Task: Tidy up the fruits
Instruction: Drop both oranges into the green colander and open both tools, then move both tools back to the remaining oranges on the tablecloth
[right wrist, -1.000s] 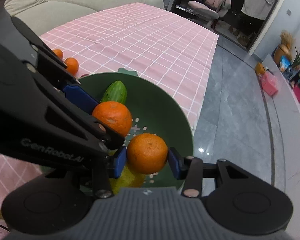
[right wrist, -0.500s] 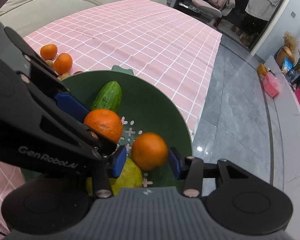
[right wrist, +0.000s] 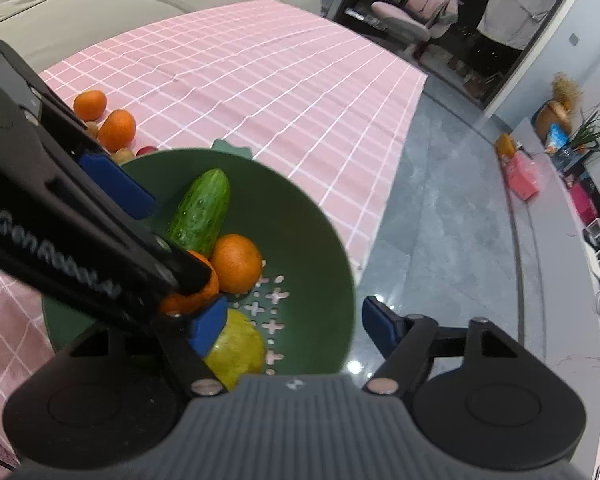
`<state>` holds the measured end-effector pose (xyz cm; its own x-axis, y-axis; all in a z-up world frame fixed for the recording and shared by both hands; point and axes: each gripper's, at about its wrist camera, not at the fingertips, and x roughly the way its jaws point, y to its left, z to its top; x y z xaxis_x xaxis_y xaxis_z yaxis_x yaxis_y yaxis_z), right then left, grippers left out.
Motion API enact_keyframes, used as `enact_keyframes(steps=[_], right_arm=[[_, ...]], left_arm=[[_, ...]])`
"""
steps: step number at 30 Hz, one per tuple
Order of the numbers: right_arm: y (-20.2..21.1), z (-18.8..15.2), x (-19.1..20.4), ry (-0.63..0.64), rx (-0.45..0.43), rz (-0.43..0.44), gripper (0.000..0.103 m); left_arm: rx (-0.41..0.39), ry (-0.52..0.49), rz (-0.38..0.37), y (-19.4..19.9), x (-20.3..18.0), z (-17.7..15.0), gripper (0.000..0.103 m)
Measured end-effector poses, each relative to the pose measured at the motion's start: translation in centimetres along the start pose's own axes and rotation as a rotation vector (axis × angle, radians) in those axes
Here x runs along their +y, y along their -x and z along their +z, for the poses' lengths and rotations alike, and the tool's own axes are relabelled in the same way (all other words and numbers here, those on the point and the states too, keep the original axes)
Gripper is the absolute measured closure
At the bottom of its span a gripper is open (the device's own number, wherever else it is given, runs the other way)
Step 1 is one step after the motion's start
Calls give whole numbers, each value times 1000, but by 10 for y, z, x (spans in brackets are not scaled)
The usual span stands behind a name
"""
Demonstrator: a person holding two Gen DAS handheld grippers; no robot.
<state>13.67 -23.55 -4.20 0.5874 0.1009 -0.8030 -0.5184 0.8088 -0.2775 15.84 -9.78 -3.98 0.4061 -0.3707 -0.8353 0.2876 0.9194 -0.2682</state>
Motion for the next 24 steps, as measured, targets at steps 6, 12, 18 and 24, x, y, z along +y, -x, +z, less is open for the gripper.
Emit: enact_keyframes(steps=[6,12,18,24], right_arm=[[20,5,3,-16,-28,-50,26],[41,12,13,-83,-91,-29,22],[52,21,28,-195,-166,66,22],[51,37,52,-229,-208,181,23]], left_arm=[[-64,-1,20,28,3,-7,29],[-121,3,49,57,14,-16,29],[-172,15,90,84,32,-29,29],[-213,79,129,101,65,-41,29]])
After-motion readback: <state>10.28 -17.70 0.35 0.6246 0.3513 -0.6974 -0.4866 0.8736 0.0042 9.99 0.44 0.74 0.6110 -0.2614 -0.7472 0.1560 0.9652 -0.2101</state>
